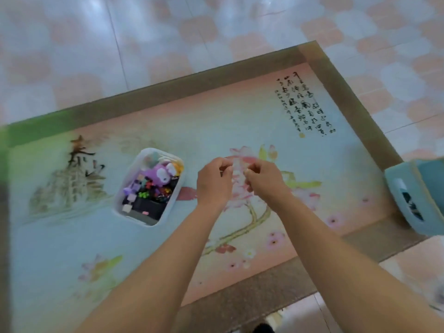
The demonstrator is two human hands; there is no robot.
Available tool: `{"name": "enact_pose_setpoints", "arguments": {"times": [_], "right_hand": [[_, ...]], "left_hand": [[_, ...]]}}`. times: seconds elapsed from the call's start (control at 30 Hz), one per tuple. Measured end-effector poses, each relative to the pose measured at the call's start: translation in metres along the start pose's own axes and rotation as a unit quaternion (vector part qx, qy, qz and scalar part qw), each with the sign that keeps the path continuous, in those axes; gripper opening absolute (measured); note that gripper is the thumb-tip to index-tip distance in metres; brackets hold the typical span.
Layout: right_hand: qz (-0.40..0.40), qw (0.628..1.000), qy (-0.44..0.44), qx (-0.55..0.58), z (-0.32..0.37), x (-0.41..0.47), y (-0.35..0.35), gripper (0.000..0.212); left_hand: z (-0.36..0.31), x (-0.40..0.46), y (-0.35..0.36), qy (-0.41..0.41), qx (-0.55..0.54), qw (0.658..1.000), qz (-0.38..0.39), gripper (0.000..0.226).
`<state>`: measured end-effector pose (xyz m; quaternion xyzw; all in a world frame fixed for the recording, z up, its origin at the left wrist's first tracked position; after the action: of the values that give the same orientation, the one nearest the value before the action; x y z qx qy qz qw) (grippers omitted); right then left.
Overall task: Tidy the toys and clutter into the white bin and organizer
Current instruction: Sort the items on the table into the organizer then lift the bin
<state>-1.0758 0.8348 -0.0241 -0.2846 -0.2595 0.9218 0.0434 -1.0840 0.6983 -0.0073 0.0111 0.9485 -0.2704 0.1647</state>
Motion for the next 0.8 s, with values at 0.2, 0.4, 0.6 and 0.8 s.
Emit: {"name": "enact_pose_setpoints", "arguments": {"times": [0.2, 0.4, 0.6, 0.8], "right_hand": [[0.103, 0.992, 0.066, 0.025, 0.033, 0.002, 0.145, 0.012], [0.153, 0.977, 0.139, 0.042, 0.023, 0.007, 0.215, 0.016], [0.135, 0.983, 0.124, 0.026, 0.016, 0.013, 0.223, 0.031], [0.114, 0.99, 0.088, -0.003, 0.023, 0.023, 0.174, 0.024]], "left_hand": [[0.091, 0.03, -0.136, -0.032, 0.094, 0.988, -0.119, 0.029], [0.176, 0.05, -0.166, -0.127, 0.206, 0.97, -0.016, 0.026], [0.197, 0.062, -0.164, -0.131, 0.208, 0.969, 0.012, 0.023], [0.18, 0.067, -0.15, -0.122, 0.155, 0.978, 0.075, 0.025]]}}
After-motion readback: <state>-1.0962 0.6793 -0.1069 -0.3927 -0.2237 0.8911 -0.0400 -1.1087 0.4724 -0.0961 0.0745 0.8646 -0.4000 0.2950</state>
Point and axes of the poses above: each hand's wrist, its own x-axis towards the middle knuckle, its own y-axis out of the palm, z = x × y, the point moved 5 cm from there along x, towards the middle knuckle
